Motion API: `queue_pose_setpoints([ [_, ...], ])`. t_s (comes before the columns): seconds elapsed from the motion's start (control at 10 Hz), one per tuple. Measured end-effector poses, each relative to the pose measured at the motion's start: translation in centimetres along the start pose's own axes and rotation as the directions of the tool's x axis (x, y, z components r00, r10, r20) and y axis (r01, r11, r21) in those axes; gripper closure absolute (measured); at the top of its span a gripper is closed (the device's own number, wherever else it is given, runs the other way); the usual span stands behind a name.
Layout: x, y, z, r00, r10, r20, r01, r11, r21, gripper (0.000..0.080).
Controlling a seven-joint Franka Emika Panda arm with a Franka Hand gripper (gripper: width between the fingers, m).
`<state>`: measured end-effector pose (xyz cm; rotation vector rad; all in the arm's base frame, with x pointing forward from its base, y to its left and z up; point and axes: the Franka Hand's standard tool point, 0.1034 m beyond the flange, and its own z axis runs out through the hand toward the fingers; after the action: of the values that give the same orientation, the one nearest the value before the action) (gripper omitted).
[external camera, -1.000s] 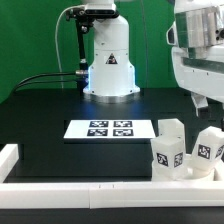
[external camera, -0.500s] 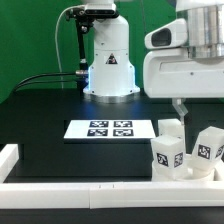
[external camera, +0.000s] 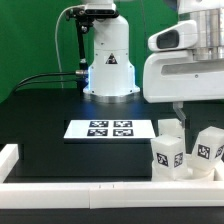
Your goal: Assemble stool
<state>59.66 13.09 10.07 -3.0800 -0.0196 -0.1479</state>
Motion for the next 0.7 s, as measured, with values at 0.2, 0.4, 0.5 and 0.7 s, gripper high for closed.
queue_pose_setpoints([
  [0.2,0.4,0.5,0.6,0.956,-0.290,0.055,0.289,0.957,0.019,0.0151],
  [0.4,0.4,1.0,1.3,0.910,-0.411,0.063,0.411,0.912,0.009,0.0151],
  [0.5,0.4,1.1,1.5,0.893,-0.445,0.064,0.446,0.895,0.002,0.0151],
  [0.7,0.5,1.1,1.7,0.900,-0.431,0.060,0.432,0.902,-0.006,0.0178],
])
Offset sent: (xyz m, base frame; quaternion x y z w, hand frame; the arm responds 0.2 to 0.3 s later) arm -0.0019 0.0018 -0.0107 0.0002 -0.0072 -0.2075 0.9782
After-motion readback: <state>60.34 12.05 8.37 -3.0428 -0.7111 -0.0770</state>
